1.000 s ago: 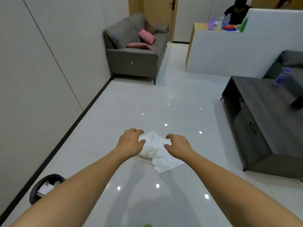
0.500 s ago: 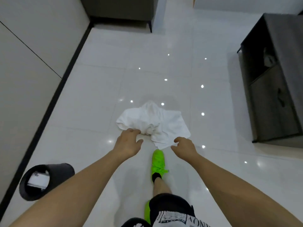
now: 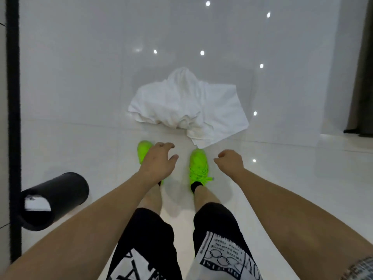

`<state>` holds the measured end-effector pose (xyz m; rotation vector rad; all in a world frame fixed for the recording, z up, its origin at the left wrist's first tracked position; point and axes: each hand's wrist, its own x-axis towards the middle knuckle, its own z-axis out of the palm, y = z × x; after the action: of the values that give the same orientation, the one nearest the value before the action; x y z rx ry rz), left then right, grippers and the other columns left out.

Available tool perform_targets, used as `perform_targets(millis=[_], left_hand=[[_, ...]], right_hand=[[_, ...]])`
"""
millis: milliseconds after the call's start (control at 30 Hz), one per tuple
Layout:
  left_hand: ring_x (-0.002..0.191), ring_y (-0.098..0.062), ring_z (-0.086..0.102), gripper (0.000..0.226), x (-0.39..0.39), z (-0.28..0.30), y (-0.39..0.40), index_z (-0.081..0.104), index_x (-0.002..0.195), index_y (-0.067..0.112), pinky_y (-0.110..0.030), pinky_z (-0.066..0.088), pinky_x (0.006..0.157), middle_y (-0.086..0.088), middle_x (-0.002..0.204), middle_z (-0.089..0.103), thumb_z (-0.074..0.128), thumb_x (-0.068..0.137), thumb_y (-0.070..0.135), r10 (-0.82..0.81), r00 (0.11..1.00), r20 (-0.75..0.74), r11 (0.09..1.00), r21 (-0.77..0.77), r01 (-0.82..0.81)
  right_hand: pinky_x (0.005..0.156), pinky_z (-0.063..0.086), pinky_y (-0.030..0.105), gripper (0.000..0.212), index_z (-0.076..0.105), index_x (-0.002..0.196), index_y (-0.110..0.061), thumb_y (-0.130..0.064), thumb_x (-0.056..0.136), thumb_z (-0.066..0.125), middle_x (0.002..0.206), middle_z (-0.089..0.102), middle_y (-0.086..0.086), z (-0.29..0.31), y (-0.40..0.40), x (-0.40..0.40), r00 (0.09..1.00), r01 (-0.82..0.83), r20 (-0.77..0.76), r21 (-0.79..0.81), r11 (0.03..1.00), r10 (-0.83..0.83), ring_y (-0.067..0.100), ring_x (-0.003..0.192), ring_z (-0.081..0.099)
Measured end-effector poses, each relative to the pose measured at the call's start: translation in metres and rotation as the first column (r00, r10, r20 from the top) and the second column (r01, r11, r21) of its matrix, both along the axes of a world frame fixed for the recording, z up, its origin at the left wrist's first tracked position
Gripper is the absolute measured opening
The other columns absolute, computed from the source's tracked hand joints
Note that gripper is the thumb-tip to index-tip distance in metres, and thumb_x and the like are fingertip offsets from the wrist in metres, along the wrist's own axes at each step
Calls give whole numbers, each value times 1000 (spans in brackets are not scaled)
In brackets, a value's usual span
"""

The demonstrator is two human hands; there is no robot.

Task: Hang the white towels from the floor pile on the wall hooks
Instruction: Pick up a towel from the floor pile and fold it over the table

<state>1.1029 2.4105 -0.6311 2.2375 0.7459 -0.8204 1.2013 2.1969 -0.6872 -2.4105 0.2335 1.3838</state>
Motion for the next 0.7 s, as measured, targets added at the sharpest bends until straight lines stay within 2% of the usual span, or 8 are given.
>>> perform_targets(millis=[167,267,433,500,567,700], left_hand=[[123,-29,50,41,26,-111,15,59,129,12,-28,33,98,-15,128,59,62,92,31,-78,995,-54,996,-51,76],[120,-31,52,40,46,-193,20,60,128,13,-31,34,100,-16,127,58,61,92,32,-88,994,-66,994,-73,83],[117,-30,54,38,74,-317,22,62,124,12,-30,34,96,-14,122,62,61,91,31,-185,981,-51,977,-115,179],[114,-32,56,35,83,-356,26,64,120,9,-30,35,94,-16,119,63,62,91,29,-228,973,-31,967,-121,223],[112,-32,57,34,89,-385,30,64,120,10,-31,38,93,-15,119,64,61,92,29,-273,962,-23,955,-127,268],[102,-29,62,30,96,-412,38,64,116,16,-30,43,86,-9,113,68,59,91,33,-318,948,-12,939,-147,312]], right_hand=[[88,51,41,26,71,98,-1,-21,80,66,102,70,14,-102,18,10,996,89,-9,2,996,-89,30,99,63],[86,52,44,27,70,95,0,-20,78,64,101,70,17,-180,24,14,991,134,-10,-39,990,-135,32,96,64],[97,48,34,36,67,118,-10,-22,84,62,118,66,10,-308,26,37,957,284,-42,-92,955,-288,28,114,59],[100,42,31,45,59,130,-9,-25,87,61,129,61,10,-349,27,50,948,317,41,-112,942,-314,28,121,55],[95,40,27,47,56,133,-11,-27,89,61,129,61,9,-380,28,58,935,333,161,-93,938,-316,26,120,56],[88,46,26,28,71,112,-14,-26,88,66,111,71,6,-412,41,65,918,337,235,-33,941,-320,24,107,63]])
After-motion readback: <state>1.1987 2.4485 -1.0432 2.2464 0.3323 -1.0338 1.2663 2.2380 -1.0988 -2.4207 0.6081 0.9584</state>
